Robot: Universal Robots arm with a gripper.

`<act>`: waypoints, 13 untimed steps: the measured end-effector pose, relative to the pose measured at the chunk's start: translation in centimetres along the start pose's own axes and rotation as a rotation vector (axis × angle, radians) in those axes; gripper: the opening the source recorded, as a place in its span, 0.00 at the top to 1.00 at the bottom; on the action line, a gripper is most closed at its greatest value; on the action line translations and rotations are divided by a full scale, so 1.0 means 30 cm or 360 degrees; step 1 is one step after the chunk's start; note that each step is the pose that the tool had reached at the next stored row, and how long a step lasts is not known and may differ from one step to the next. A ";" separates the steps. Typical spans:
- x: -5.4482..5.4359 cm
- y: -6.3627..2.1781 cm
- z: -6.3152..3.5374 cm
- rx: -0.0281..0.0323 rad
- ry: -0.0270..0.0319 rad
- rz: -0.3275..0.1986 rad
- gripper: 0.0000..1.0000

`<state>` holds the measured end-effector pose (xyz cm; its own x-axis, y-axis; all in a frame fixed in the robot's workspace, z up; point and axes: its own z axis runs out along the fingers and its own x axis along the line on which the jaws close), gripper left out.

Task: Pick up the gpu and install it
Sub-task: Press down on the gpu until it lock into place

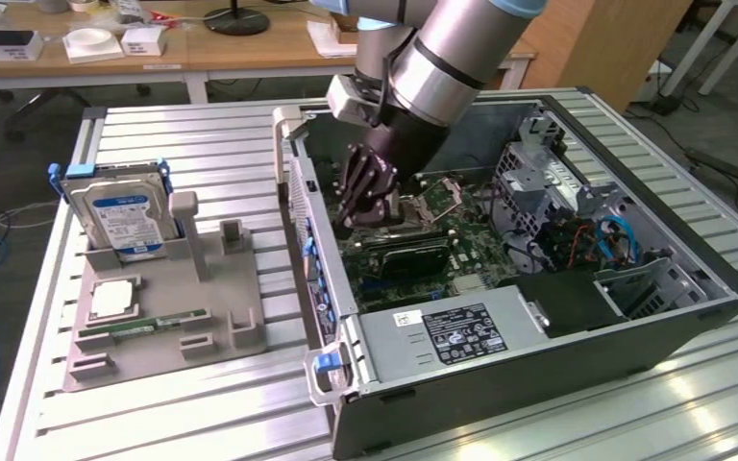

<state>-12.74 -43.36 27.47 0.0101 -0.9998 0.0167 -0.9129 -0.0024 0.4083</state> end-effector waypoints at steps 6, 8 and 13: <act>0.010 0.000 0.000 -0.00036 -0.00004 0.0000 0.90; 0.011 0.000 0.000 -0.00038 -0.00003 0.0000 0.90; 0.013 0.000 0.000 -0.00043 -0.00002 0.0000 0.90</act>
<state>-12.75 -43.73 27.47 0.0099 -0.9998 0.0166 -0.9118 -0.0022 0.4107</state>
